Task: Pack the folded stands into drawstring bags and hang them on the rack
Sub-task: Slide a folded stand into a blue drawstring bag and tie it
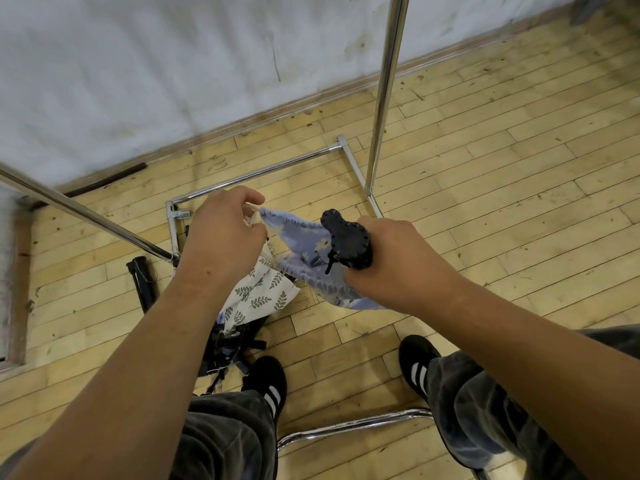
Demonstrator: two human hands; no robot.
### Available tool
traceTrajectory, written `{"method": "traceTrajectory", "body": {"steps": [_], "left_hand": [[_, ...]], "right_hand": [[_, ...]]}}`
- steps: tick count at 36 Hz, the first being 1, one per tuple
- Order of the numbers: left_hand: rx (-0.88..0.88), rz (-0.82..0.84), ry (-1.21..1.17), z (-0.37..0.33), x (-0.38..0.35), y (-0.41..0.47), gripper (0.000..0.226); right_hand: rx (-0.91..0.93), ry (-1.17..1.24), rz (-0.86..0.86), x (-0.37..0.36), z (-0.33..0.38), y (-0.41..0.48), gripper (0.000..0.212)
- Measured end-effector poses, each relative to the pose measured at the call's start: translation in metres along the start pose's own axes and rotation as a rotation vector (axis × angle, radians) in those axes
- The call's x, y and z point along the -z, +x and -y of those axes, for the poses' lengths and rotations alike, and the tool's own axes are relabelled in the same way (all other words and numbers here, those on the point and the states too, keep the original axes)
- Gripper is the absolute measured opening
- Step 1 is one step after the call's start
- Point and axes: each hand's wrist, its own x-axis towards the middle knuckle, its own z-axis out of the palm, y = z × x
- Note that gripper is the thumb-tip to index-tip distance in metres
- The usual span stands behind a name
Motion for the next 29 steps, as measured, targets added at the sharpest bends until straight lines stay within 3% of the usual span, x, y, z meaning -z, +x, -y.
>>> {"method": "traceTrajectory", "body": {"steps": [5, 10, 16, 22, 29], "left_hand": [[-0.034, -0.073, -0.025, -0.003, 0.002, 0.001, 0.017], [-0.05, -0.044, 0.021, -0.004, 0.002, 0.001, 0.031], [0.046, 0.007, 0.077, -0.007, 0.009, 0.0, 0.023], [0.135, 0.142, -0.33, -0.016, 0.009, -0.004, 0.023], [0.044, 0.164, -0.6, -0.037, 0.01, -0.015, 0.026]], "right_hand": [[0.004, 0.007, -0.024, -0.003, -0.001, 0.0, 0.016], [-0.001, 0.001, -0.024, -0.003, -0.003, 0.001, 0.016], [-0.009, -0.04, -0.034, -0.002, -0.003, 0.001, 0.022], [-0.028, -0.02, -0.014, -0.002, -0.002, 0.001, 0.016], [-0.081, -0.091, 0.066, -0.007, -0.008, 0.004, 0.016]]}}
